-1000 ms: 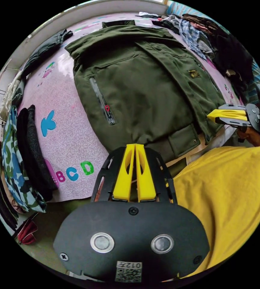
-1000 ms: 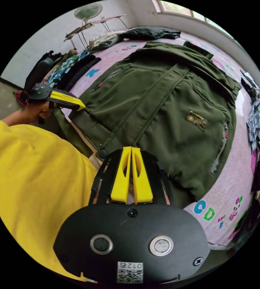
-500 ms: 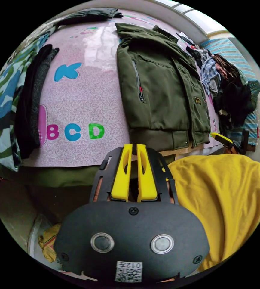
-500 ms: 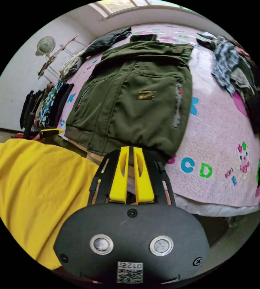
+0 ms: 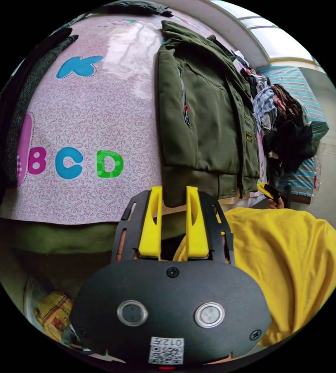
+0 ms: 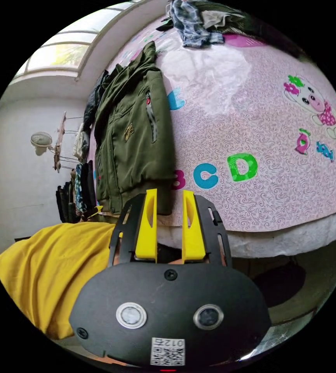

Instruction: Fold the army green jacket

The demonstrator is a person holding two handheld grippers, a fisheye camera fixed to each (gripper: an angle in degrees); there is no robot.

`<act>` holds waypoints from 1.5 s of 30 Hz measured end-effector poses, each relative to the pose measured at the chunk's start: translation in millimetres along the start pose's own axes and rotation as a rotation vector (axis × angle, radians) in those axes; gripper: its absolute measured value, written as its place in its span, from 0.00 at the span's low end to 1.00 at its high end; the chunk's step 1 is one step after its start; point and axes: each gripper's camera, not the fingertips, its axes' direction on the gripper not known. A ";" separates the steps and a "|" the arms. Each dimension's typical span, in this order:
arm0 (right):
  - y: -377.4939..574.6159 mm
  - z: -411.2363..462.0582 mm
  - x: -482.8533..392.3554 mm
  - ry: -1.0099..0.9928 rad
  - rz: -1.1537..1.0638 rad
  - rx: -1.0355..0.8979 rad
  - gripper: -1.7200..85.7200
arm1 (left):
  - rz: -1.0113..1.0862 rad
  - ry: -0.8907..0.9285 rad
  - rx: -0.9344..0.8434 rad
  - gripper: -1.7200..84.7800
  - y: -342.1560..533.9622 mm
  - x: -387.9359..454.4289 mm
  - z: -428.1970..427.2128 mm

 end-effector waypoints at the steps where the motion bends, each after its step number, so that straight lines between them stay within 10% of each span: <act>1: -1.7 1.8 4.1 -0.021 0.003 -0.007 0.13 | 0.000 0.013 -0.004 0.12 -1.1 -3.4 -2.6; 24: -40.4 -0.2 101.0 -0.219 0.033 -0.127 0.05 | 0.002 0.212 -0.106 0.05 -12.7 -51.0 -64.0; 45: -11.9 -154.1 49.4 -0.643 -0.261 0.155 0.03 | 0.167 0.690 0.196 0.04 9.1 4.8 -273.3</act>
